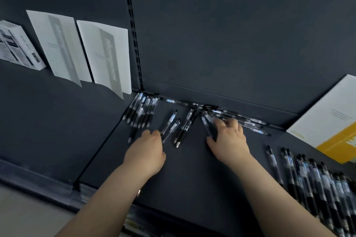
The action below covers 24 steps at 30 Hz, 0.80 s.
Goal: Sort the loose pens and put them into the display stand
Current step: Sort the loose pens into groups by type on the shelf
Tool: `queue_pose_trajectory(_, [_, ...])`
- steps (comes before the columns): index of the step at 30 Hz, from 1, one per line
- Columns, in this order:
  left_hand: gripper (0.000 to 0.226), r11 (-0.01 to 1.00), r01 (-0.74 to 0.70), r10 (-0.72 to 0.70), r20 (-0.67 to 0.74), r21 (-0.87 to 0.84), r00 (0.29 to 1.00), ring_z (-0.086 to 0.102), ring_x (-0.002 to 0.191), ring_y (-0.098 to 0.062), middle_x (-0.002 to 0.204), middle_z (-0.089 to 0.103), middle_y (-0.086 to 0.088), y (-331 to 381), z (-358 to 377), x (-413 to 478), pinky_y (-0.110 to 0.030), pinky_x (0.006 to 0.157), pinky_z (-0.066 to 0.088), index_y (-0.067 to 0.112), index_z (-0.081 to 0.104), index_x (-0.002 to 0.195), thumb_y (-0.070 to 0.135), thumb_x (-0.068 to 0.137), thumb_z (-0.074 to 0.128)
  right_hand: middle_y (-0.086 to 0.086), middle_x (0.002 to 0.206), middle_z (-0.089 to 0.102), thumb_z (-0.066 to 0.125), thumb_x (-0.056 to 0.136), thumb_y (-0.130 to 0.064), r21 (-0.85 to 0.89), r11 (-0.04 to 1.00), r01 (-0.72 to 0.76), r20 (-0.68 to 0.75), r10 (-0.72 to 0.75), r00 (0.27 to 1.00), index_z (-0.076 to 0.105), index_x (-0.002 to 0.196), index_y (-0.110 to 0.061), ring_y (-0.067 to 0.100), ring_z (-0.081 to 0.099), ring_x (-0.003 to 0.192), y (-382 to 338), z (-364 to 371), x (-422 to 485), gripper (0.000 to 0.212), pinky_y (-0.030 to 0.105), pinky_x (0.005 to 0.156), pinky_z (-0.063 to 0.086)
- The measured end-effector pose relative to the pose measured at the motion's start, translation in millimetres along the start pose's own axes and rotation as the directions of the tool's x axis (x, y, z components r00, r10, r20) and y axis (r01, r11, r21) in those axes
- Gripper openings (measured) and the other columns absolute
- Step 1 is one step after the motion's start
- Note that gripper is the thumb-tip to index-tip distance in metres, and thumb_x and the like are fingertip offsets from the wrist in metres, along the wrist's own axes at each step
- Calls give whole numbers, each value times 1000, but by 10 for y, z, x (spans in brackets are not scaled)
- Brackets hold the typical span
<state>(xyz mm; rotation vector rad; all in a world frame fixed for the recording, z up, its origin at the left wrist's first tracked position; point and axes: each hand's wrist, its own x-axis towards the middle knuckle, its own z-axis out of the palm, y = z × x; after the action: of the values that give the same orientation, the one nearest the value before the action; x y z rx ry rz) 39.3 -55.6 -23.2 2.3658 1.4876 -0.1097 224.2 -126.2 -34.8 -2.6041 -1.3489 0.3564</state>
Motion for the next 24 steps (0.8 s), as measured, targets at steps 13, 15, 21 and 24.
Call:
queue_pose_trajectory(13, [41,982,-163,171,83,-93,982,54,100,-17,122,50,-4,116,-129,436,-27,82,47,10,46,128,28,92,54,16,132,41,55,84,-34,65,993,-96,128,87,988,28,141,-12,35,48,118,-149,-16,147,67,36,91,46])
queue_pose_trajectory(15, [43,980,-180,190,122,-89,974,54,101,-17,123,51,-4,94,-167,447,-28,85,47,9,46,130,29,92,54,16,134,39,53,85,-33,80,991,-104,112,94,989,23,145,-14,34,48,119,-141,-8,149,70,37,91,46])
queue_pose_trajectory(21, [50,981,-144,142,-19,-129,990,54,102,-21,124,51,-8,106,-338,708,-31,84,46,7,37,137,31,95,49,15,132,36,48,91,-33,58,995,-78,95,73,993,37,133,-10,34,52,112,-253,30,158,49,35,84,47])
queue_pose_trajectory(24, [77,993,-99,99,5,-64,995,40,129,-30,145,35,-14,286,-206,814,-39,100,39,7,15,148,49,92,48,13,121,42,48,91,-31,62,997,-49,83,44,996,47,119,-9,32,55,105,-318,65,141,36,33,81,47])
